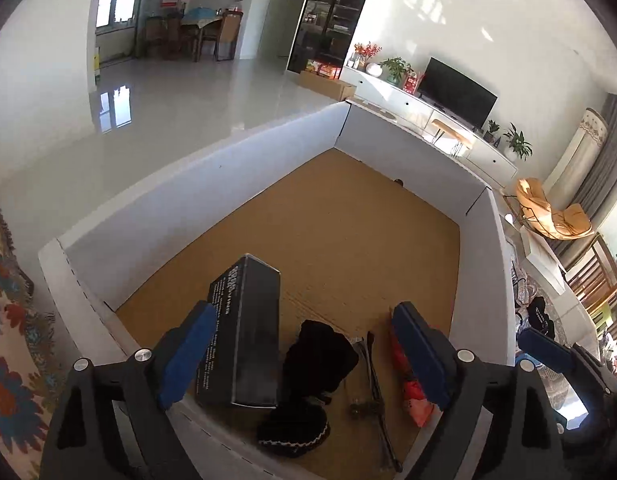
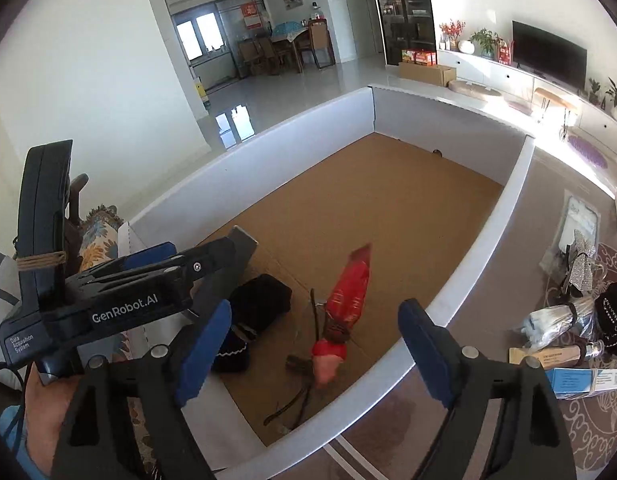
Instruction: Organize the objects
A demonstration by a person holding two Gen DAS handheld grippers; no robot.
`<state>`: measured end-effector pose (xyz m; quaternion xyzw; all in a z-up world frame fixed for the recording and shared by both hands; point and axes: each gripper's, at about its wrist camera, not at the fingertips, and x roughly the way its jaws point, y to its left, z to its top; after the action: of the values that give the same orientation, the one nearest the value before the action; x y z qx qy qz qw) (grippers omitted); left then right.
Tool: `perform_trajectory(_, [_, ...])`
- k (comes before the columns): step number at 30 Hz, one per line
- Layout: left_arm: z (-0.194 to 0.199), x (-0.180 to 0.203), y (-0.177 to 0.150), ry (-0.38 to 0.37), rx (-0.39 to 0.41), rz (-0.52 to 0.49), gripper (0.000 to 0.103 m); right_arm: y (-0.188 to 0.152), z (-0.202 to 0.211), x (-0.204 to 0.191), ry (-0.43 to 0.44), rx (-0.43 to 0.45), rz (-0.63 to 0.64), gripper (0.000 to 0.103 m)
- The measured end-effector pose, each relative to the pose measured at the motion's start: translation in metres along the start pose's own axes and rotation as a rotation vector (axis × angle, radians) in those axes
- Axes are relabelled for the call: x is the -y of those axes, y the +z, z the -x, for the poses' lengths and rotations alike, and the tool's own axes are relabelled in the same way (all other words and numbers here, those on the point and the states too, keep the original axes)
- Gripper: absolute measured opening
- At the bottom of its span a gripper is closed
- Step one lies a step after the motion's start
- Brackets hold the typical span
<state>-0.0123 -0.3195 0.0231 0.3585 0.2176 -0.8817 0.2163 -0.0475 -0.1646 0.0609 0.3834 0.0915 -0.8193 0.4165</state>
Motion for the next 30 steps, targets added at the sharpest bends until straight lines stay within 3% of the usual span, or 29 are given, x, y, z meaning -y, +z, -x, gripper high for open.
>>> perform_trajectory(3, [0.004,0.013,-0.006,-0.004,0.024,-0.017,0.094,-0.017,0.028,0.01,-0.06,0.08,0.031,0.088])
perform_trajectory(6, [0.014,0.03,-0.02,-0.023,0.056,-0.05,0.094,-0.043,0.062,0.031,-0.16,0.164,0.054,0.101])
perform_trajectory(8, [0.024,0.045,-0.031,-0.043,0.082,-0.083,0.094,-0.065,0.08,0.055,-0.233,0.178,0.053,0.103])
perform_trajectory(14, [0.051,0.092,-0.062,-0.185,0.133,-0.135,0.094,-0.146,0.108,0.153,-0.451,0.045,-0.079,0.103])
perform_trajectory(20, [0.079,0.166,-0.103,-0.385,0.156,-0.279,0.094,-0.215,0.136,0.247,-0.557,-0.059,-0.329,0.103])
perform_trajectory(26, [0.073,0.239,-0.164,-0.466,0.075,-0.52,0.095,-0.237,0.15,0.274,-0.568,-0.055,-0.471,0.103])
perform_trajectory(30, [0.041,0.263,-0.196,-0.427,-0.034,-0.612,0.095,-0.237,0.153,0.276,-0.578,-0.042,-0.496,0.103])
